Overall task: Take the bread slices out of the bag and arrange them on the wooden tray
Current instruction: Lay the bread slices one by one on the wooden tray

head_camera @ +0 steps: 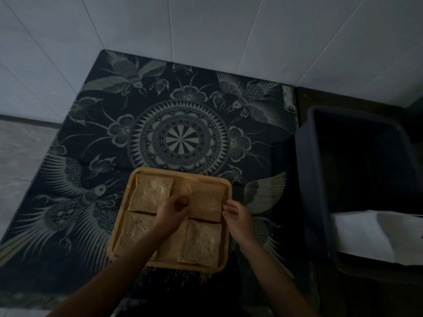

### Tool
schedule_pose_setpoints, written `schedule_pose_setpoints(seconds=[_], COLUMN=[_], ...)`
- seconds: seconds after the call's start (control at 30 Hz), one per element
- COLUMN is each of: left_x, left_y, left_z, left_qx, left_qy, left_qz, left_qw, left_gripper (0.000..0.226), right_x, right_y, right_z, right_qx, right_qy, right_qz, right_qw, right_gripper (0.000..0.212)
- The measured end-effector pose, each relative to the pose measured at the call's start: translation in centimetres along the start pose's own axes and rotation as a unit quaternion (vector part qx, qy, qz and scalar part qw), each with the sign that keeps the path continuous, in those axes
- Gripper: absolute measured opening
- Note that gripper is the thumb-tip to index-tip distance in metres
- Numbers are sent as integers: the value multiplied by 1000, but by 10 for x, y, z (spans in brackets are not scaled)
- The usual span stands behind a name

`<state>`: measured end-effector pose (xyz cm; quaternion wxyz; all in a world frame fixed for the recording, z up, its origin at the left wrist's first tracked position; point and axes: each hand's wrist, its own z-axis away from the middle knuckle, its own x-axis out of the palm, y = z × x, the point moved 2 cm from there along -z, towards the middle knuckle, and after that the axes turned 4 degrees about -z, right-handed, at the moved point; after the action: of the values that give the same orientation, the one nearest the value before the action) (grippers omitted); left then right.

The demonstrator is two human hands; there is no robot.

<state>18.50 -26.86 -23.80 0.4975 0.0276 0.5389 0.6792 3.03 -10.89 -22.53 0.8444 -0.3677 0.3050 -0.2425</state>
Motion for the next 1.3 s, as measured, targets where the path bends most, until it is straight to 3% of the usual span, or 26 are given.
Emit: schedule_pose_setpoints(seconds=[0.2, 0.63, 1.3], left_x=[3, 9, 9], left_y=[-18, -16, -12], left_z=[31, 46, 50], left_qx=[-37, -65, -68], left_qy=[10, 30, 32], left_qz=[-17, 38, 37], left_qw=[999, 997, 996], left_gripper=[32, 33, 39], right_x=[-4, 6, 7], right_y=[27, 31, 28], right_z=[24, 36, 36], right_qx=[30, 14, 16], right_qy=[12, 29, 30], right_qz=[17, 46, 58], right_qw=[999, 998, 998], right_gripper=[27, 28, 29])
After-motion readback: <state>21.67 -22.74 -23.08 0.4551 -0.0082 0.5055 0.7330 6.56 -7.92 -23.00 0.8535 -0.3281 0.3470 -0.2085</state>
